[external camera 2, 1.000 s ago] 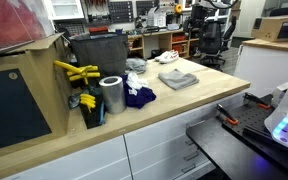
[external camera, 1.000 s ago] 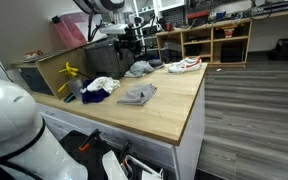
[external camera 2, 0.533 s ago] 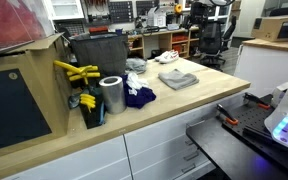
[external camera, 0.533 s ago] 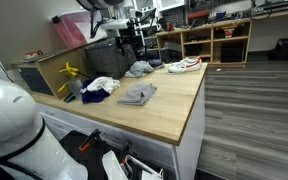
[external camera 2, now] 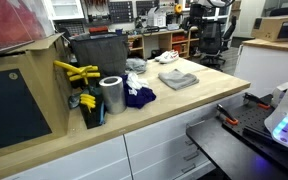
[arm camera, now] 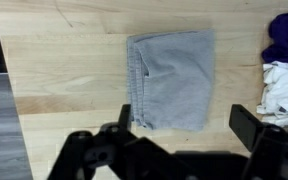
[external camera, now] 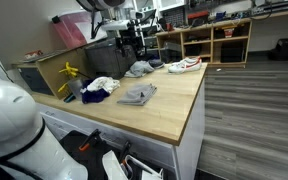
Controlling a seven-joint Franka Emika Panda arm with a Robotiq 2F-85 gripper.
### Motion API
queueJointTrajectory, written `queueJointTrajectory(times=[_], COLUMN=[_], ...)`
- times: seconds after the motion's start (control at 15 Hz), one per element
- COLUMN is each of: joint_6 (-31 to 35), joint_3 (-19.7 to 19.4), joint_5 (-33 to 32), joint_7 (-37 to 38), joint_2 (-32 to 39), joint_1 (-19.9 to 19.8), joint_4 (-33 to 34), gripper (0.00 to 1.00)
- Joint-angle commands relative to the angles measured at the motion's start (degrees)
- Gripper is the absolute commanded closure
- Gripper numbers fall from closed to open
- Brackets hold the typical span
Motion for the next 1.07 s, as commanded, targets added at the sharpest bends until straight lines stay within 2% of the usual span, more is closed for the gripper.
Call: queueJointTrajectory(times=[0.0, 0.53, 1.0], joint_6=[1.4, 2.7, 3.0], joint_3=[-0.1, 0.4, 1.0], joint_5=[1.3, 3.6, 4.1], joint_7=[-3.0, -8.6, -9.3], joint_2=[3.2, 10.5, 15.1], joint_1=[-0.6, -2.1, -2.4], joint_4=[-1.0, 0.1, 1.3], gripper=[0.00, 0.00, 0.00])
